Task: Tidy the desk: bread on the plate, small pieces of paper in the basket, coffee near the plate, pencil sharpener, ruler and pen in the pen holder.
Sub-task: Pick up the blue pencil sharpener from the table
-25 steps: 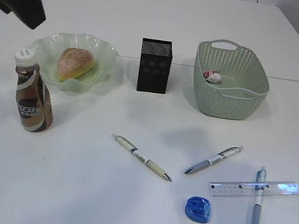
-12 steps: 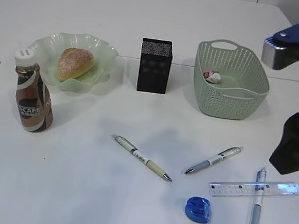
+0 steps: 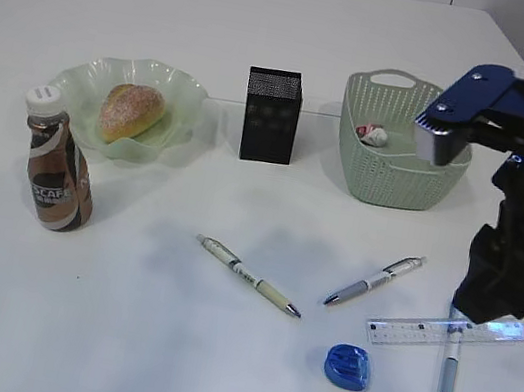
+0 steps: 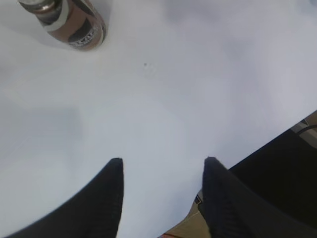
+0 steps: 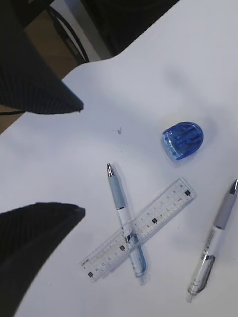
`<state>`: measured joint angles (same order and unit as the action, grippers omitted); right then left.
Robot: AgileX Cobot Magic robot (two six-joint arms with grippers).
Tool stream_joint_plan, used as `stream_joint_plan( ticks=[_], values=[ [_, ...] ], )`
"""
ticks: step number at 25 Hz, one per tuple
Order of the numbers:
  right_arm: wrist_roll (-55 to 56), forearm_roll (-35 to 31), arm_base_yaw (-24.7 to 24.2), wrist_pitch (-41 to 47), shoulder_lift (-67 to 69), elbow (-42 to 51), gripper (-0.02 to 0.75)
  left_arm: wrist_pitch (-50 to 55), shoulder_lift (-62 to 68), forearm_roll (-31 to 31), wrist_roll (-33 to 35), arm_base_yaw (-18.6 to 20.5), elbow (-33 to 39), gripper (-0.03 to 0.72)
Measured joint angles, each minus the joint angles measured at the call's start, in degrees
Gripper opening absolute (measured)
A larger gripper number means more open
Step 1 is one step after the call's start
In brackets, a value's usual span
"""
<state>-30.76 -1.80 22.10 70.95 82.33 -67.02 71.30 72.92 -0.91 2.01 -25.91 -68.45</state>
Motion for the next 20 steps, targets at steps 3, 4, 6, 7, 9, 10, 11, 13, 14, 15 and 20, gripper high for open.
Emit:
stream_joint_plan(
  ticks=[3, 4, 6, 7, 9, 10, 11, 13, 14, 15, 20],
  values=[
    [-3.1, 0.2, 1.2, -0.3, 1.0, -0.1, 0.449, -0.1, 0.0, 0.0, 0.0, 0.0, 1.7, 0.356],
    [-4.0, 0.2, 1.8, -0.6, 1.5, -0.1, 0.449, -0.1, 0.0, 0.0, 0.0, 0.0, 2.2, 0.356],
    [-6.4, 0.2, 2.7, -1.5, 2.3, -0.1, 0.449, -0.1, 0.0, 0.0, 0.0, 0.0, 3.4, 0.356],
    [-7.2, 0.2, 3.4, -1.8, 3.0, -0.1, 0.449, -0.1, 0.0, 0.0, 0.0, 0.0, 3.6, 0.352],
    [-9.0, 0.1, 3.9, -3.0, 4.3, -0.1, 0.449, -0.2, 0.0, 0.0, 0.0, 0.0, 4.0, 0.346],
    [-9.7, -0.3, 3.8, -3.4, 4.9, -0.1, 0.449, -0.2, 0.0, 0.0, 0.0, 0.0, 4.1, 0.345],
    [-11.2, -0.6, 3.8, -3.9, 5.5, -0.1, 0.449, -0.2, 0.0, 0.0, 0.0, 0.0, 4.1, 0.344],
    [-12.1, -0.8, 3.8, -4.0, 5.8, -0.1, 0.449, -0.2, 0.0, 0.0, 0.0, 0.0, 4.1, 0.344],
    [-14.6, -1.2, 3.8, -4.5, 7.3, -0.1, 0.449, -0.2, 0.0, 0.0, 0.0, 0.0, 4.1, 0.344],
    [-15.0, -1.4, 3.8, -4.8, 7.7, -0.1, 0.449, -0.2, 0.0, 0.0, 0.0, 0.0, 4.1, 0.344],
    [-16.4, -1.8, 3.8, -8.0, 10.0, -0.1, 0.449, -0.3, 0.0, 0.0, 0.0, 0.0, 4.1, 0.339]
  ],
)
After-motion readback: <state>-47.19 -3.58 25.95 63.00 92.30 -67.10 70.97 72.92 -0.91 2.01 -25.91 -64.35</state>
